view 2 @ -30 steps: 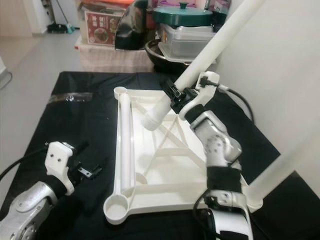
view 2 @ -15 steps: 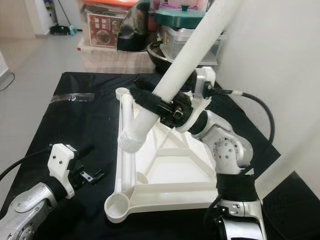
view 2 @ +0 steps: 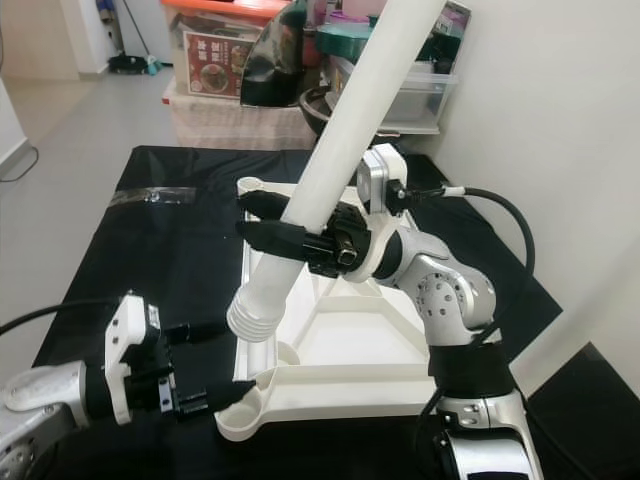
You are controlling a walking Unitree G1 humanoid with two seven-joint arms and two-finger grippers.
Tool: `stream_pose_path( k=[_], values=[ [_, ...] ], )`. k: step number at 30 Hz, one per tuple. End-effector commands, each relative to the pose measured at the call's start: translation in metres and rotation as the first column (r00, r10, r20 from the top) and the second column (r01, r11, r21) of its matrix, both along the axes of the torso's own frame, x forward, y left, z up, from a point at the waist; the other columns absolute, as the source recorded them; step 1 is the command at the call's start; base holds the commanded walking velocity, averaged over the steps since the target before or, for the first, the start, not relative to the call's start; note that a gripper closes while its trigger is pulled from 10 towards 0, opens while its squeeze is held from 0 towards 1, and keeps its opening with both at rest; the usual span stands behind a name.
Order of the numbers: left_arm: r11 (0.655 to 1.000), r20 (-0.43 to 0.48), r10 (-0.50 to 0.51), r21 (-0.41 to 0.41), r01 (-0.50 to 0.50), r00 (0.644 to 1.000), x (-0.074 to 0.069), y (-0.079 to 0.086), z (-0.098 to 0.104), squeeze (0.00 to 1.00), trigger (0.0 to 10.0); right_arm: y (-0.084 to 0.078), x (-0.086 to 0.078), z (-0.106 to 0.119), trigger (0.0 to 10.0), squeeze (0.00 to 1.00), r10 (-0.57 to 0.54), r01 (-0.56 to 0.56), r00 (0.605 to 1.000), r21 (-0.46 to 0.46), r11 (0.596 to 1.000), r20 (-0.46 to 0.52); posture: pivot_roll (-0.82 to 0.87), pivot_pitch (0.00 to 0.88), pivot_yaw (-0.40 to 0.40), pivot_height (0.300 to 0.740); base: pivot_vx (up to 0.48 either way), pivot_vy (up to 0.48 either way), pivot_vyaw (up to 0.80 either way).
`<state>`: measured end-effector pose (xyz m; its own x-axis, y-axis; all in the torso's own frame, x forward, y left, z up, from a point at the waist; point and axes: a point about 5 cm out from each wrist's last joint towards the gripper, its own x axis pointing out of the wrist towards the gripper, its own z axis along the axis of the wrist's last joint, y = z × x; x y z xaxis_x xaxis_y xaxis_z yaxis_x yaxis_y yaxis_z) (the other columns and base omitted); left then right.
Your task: Building children table
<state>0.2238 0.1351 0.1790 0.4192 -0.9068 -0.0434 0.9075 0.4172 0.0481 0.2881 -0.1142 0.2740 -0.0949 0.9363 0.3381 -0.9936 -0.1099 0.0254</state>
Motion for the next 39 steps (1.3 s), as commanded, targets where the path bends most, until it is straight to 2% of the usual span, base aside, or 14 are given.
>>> stream_pose_path(
  k=[1,5,6,12,14,15,17,18,21,25,33,39],
  values=[
    [1.0,-0.019,-0.004,0.006,0.004,1.0,0.001,0.003,-0.001,0.0,10.0,0.002,-0.004,0.002,0.0,0.0,0.032,-0.031,0.999,-0.007,0.999,0.015,0.1,0.0,-0.09,0.74,0.0,0.0,0.0],
    [1.0,-0.01,-0.015,0.018,0.015,1.0,0.007,0.008,0.004,0.0,10.0,0.007,-0.01,-0.003,0.0,0.0,0.077,-0.077,0.997,-0.013,0.997,0.001,0.1,0.0,-0.09,0.74,0.0,0.0,0.0],
    [0.999,-0.009,-0.039,0.023,0.039,0.999,0.01,0.008,0.007,0.0,10.0,0.013,-0.016,-0.008,0.0,0.0,0.118,-0.118,0.993,-0.018,0.993,-0.013,0.1,0.0,-0.088,0.74,0.0,0.0,0.0],
    [0.997,-0.016,-0.077,0.016,0.078,0.997,0.01,0.004,0.009,0.0,10.0,0.019,-0.02,-0.012,0.0,0.0,0.15,-0.151,0.988,-0.023,0.988,-0.023,0.09,0.0,-0.088,0.74,0.0,0.0,0.0],
    [0.986,-0.028,-0.163,0.016,0.164,0.986,0.008,-0.004,0.012,0.0,10.0,0.029,-0.022,-0.016,0.0,0.0,0.172,-0.173,0.985,-0.026,0.985,-0.029,0.09,0.0,-0.085,0.74,0.0,0.0,0.0],
    [0.986,-0.028,-0.163,0.016,0.164,0.986,0.008,-0.004,0.012,0.0,10.0,0.029,-0.022,-0.016,0.0,0.0,0.172,-0.173,0.985,-0.026,0.985,-0.029,0.09,0.0,-0.085,0.74,0.0,0.0,0.0],
    [0.969,-0.046,-0.242,0.026,0.244,0.969,0.004,-0.009,0.015,0.0,10.0,0.035,-0.022,-0.018,0.0,0.0,0.182,-0.183,0.983,-0.027,0.983,-0.028,0.09,0.0,-0.084,0.74,0.0,0.0,0.0],
    [0.969,-0.046,-0.242,0.026,0.244,0.969,0.004,-0.009,0.015,0.0,10.0,0.035,-0.022,-0.018,0.0,0.0,0.182,-0.183,0.983,-0.027,0.983,-0.028,0.09,0.0,-0.084,0.74,0.0,0.0,0.0],
    [0.94,-0.087,-0.329,0.063,0.335,0.94,-0.004,-0.011,0.011,0.0,10.0,0.038,-0.018,-0.015,0.0,0.0,0.174,-0.174,0.985,-0.022,0.984,-0.018,0.09,0.0,-0.075,0.74,0.0,0.0,0.0],
    [0.936,-0.089,-0.34,0.063,0.346,0.936,-0.004,-0.011,0.01,0.0,10.0,0.038,-0.017,-0.015,0.0,0.0,0.17,-0.171,0.985,-0.021,0.985,-0.018,0.08,0.0,-0.074,0.74,0.0,0.0,0.0],
    [0.938,-0.069,-0.344,0.015,0.345,0.937,0.0,-0.014,0.019,0.0,10.0,0.037,-0.018,-0.019,0.0,0.0,0.156,-0.157,0.987,-0.032,0.987,-0.031,0.08,0.0,-0.075,0.74,0.0,0.0,0.0],
    [0.926,-0.063,-0.377,-0.004,0.378,0.924,-0.003,-0.014,0.026,0.0,10.0,0.034,-0.011,-0.023,0.0,0.0,0.125,-0.126,0.99,-0.018,0.992,-0.072,0.08,0.0,-0.077,0.74,0.0,0.0,0.0]
  ],
)
